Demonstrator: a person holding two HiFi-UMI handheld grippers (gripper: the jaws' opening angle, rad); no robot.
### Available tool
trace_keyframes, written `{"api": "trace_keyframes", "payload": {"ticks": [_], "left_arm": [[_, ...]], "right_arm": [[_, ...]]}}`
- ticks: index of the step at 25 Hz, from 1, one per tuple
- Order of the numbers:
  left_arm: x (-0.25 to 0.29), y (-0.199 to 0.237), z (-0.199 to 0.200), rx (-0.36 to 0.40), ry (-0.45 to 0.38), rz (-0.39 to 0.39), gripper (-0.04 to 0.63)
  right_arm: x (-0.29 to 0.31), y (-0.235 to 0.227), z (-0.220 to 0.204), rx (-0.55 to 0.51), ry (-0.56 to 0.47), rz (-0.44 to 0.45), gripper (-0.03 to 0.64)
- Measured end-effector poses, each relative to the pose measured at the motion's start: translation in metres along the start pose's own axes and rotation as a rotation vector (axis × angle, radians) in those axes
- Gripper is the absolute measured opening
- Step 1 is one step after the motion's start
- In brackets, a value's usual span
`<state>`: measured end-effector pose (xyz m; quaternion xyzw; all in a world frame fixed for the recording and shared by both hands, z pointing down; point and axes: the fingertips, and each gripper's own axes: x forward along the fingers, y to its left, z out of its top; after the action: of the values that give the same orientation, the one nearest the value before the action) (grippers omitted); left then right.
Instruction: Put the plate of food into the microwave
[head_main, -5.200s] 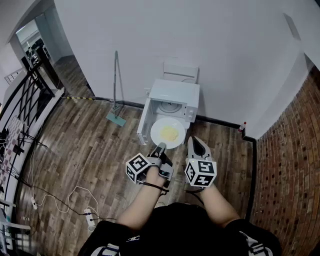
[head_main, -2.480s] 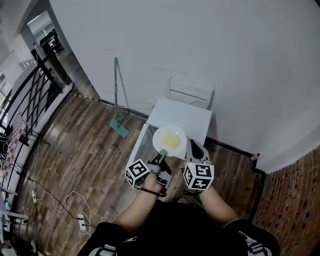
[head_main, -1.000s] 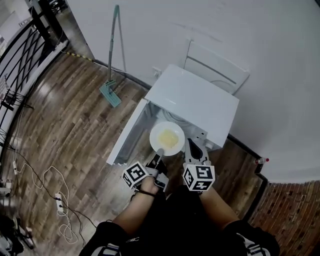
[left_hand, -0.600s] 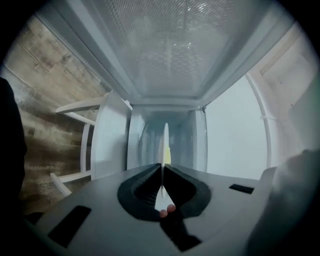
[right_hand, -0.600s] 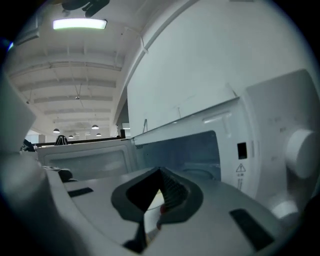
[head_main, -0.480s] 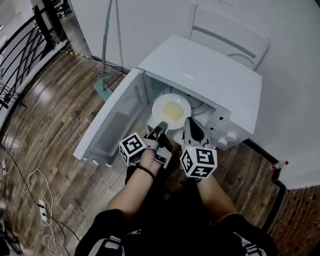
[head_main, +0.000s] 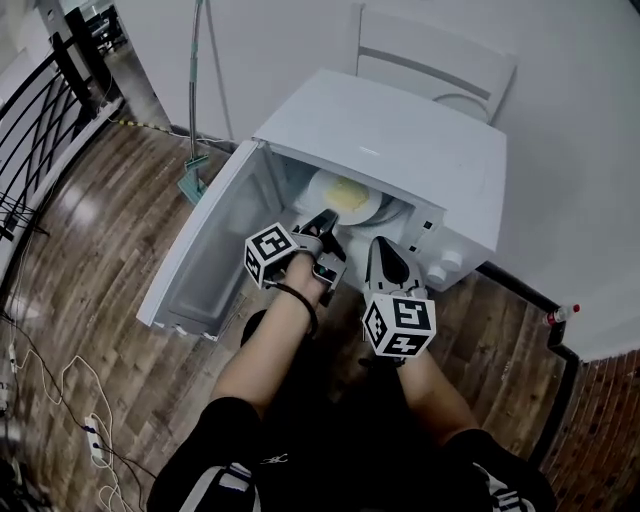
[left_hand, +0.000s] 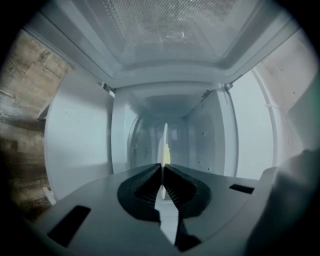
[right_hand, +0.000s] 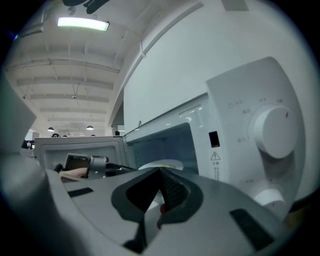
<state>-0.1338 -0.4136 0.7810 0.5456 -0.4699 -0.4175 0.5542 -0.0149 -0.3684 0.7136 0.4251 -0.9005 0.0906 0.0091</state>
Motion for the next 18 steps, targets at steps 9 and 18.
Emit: {"api": "trace_keyframes", "payload": {"ticks": [9, 18], "left_arm": [[0.039, 0.004, 0.006, -0.007, 0.071, 0.085, 0.014], [0.072, 0.010, 0.000, 0.141, 0.159, 0.200, 0.017]], "right_arm": [[-0.005, -0.003, -0.001, 0.032, -0.009, -0.017, 0.011], [-0.012, -0.011, 0.000, -0.007, -0.021, -0.052, 0.011]]}}
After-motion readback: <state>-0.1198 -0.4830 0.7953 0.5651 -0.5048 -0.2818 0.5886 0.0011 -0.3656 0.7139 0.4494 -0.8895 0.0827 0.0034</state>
